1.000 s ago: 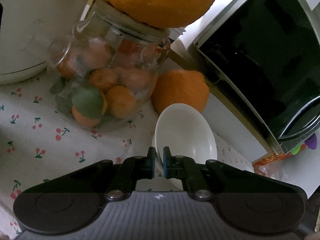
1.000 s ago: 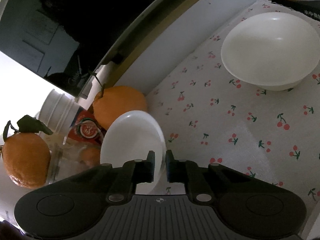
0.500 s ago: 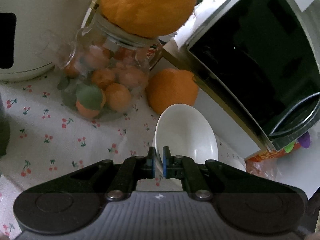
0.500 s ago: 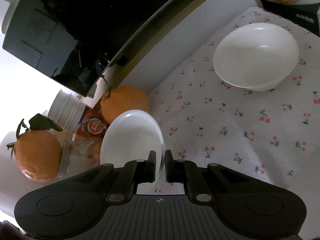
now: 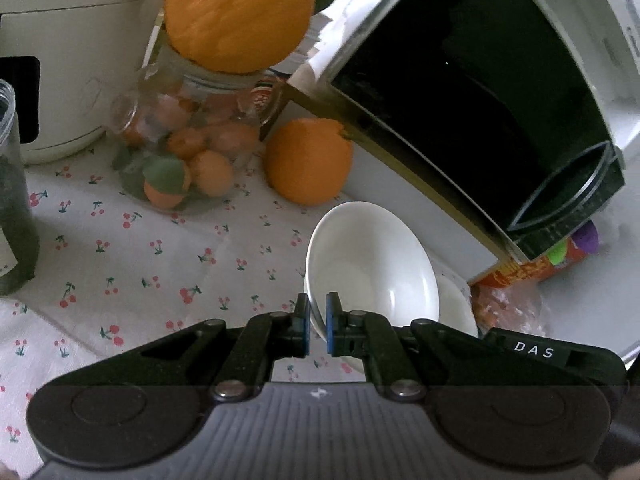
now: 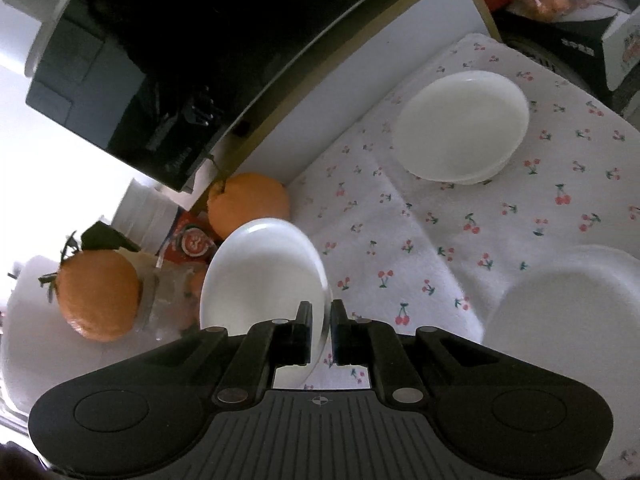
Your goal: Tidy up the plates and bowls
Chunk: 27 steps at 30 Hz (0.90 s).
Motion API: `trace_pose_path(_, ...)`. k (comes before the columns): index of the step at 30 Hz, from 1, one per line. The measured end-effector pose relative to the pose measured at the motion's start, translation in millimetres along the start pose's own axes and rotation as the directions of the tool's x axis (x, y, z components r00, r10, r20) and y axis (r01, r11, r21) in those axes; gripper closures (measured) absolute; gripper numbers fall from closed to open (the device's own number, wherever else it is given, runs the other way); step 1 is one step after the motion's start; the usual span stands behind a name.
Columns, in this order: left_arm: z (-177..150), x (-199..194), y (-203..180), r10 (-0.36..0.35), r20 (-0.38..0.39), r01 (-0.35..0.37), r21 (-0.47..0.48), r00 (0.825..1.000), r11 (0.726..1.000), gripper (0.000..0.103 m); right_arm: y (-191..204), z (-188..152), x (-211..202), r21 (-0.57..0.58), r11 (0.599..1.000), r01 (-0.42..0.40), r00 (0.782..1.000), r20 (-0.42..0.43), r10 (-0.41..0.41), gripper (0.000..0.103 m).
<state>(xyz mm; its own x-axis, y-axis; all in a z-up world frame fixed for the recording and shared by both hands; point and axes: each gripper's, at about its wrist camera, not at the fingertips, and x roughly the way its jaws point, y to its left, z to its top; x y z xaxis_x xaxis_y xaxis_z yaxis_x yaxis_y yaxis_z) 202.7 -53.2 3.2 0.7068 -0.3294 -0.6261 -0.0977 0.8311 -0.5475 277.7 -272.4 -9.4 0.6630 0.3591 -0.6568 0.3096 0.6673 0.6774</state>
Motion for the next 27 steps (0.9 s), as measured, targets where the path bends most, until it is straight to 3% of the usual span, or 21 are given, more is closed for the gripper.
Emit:
trace_pose_path(14,-15,-14,-13,-0.032,-0.063,0.034,0.037,0.997,0.999,0.096,-10,-4,-40,-0.02,1.0,0.021,1.0,-0.016,-0.021,0.093)
trace_pose_path(27,-35,-21,-44,-0.081,-0.11,0.093,0.113,0.991,0.989,0.095,-28,0,-85,-0.052,0.997,0.064,0.998,0.031,-0.063,0.092)
